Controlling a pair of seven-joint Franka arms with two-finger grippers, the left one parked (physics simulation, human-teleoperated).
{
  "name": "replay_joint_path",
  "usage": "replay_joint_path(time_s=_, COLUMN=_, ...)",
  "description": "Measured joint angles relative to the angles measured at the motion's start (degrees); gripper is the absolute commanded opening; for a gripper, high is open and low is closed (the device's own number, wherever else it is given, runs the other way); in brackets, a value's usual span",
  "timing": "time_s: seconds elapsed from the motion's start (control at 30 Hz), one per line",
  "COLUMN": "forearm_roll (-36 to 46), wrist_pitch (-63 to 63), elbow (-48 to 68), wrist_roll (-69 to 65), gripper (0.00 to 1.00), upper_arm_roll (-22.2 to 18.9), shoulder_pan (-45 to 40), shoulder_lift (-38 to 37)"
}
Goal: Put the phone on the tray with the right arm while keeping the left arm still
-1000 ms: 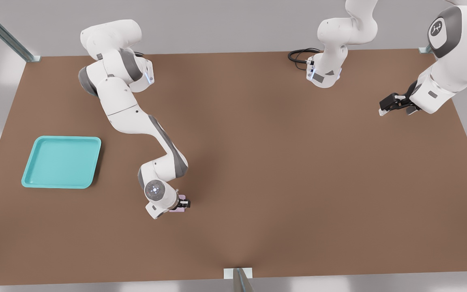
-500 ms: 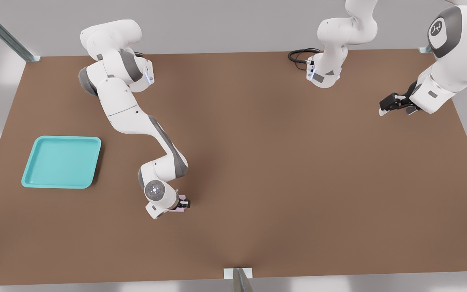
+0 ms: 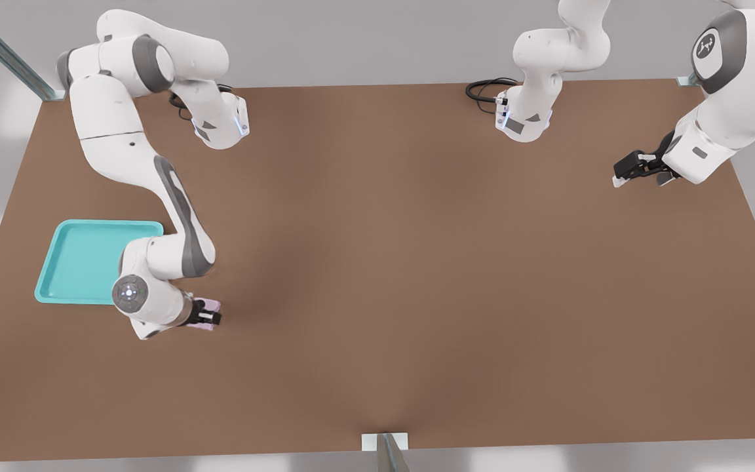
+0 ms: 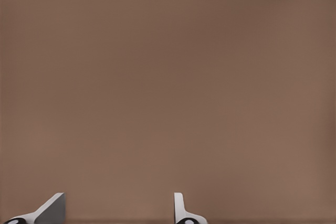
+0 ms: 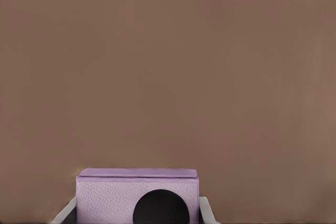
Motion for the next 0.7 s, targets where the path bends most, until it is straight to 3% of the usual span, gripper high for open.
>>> replay_joint_path(time_s=0.17, forearm_roll=0.0, wrist_pitch=0.1, elbow=-7.6, wrist_roll=-8.4, gripper=0.81, upper_arm_roll=2.5, shoulder_pan=-14.8, shoulder_lift=-6.1)
replay_joint_path(time_s=0.37, forearm_roll=-1.1, wrist_pitch=0.1, elbow=-13.4, wrist_roll=-18.9, gripper=0.79, upper_arm_roll=2.6, shoulder_pan=-24.0, shoulder_lift=-9.7)
replay_joint_path(time_s=0.7, forearm_roll=-5.1, wrist_pitch=1.8, elbow=-16.0, wrist_roll=-32.0, gripper=0.83, upper_arm_roll=2.5, shoulder_pan=-29.1, shoulder_lift=-5.4)
